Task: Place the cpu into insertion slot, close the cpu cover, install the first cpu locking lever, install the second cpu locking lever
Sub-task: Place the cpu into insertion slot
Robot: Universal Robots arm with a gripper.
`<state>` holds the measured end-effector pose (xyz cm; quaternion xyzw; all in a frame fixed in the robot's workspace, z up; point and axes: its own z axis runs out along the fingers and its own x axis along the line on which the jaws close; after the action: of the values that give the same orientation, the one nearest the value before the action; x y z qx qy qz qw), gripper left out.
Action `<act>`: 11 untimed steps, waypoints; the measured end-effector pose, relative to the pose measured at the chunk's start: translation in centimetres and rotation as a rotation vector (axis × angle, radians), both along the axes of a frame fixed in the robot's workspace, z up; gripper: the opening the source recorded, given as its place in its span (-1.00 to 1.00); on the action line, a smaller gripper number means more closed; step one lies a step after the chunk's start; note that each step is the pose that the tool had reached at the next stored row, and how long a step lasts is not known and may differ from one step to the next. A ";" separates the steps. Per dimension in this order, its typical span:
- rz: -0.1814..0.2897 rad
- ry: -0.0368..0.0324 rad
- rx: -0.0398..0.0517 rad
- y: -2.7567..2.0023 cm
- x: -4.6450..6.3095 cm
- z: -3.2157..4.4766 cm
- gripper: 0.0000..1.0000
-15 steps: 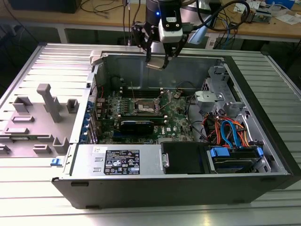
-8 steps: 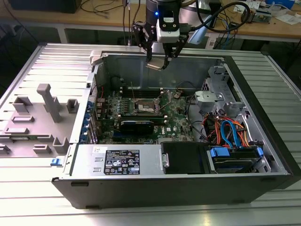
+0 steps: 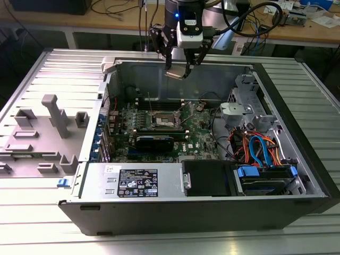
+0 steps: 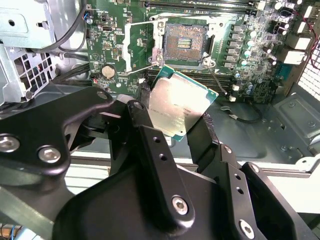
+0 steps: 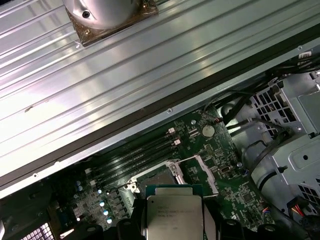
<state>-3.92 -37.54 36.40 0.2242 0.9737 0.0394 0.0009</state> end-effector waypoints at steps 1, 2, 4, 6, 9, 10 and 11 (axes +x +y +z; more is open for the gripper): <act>0.000 0.0000 0.0000 0.00 0.0 0.00 0.08; 0.000 0.0000 0.0000 0.00 0.0 0.00 0.08; 0.000 0.0000 -0.0001 -0.05 0.0 0.00 0.08; 0.000 0.0000 -0.0004 -0.29 0.0 -0.01 0.08; -0.030 0.0000 -0.0018 -0.33 0.0 -0.12 0.08; -0.045 0.0000 -0.0017 -0.33 0.0 -0.17 0.08; -0.058 0.0000 -0.0017 -0.33 0.0 -0.20 0.08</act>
<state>-3.92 -37.87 36.20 0.2522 0.9669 0.0385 0.0023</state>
